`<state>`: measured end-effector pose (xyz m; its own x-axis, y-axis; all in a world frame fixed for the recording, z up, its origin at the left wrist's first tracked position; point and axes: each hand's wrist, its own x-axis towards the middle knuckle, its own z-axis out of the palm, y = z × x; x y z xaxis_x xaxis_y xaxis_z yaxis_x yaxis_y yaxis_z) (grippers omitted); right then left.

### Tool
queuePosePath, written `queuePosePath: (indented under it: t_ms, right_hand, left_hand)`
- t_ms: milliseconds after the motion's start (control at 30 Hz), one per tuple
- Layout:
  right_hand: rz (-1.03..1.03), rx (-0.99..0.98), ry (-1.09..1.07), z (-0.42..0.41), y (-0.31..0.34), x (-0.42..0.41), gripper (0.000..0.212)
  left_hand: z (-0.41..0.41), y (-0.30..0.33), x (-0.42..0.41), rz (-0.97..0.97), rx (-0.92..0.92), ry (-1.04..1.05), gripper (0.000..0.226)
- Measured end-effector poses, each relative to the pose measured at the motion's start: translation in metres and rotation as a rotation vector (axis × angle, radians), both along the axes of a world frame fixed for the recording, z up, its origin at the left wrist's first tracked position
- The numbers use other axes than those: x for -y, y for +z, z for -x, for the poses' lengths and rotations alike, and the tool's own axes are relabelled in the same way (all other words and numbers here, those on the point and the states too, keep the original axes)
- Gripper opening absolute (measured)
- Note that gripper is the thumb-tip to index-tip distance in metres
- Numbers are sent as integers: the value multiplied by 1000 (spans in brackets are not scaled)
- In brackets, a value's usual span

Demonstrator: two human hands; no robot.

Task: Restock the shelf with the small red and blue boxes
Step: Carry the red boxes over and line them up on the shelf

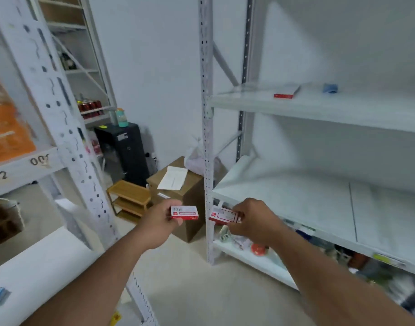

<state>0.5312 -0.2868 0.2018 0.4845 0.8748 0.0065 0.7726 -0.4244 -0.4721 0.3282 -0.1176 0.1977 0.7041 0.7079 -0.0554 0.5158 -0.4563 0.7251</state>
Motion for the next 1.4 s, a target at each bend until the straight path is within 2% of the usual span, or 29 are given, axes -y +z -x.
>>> queuePosePath:
  t_ms: [167, 267, 400, 467, 667, 1033, 1400]
  right_hand:
    - [-63, 109, -121, -62, 42, 60, 24]
    - [-86, 112, -218, -88, 64, 87, 23]
    - [-110, 100, -293, -112, 93, 105, 23]
    - [-141, 98, -313, -123, 104, 107, 26]
    - [-206, 124, -380, -155, 130, 88, 22]
    - [-220, 201, -473, -201, 184, 18, 20]
    - [-185, 243, -485, -265, 215, -18, 20]
  left_hand:
    - [-80, 47, 31, -38, 94, -154, 33]
    - [-122, 71, 39, -50, 137, -222, 39]
    - [-167, 102, 46, 27, 241, -279, 40]
    - [-187, 117, 45, -17, 271, -304, 41]
    - [-240, 145, 12, -67, 303, -386, 42]
    - [-315, 174, -86, 22, 362, -464, 41]
    - [-398, 193, -123, 30, 369, -512, 36]
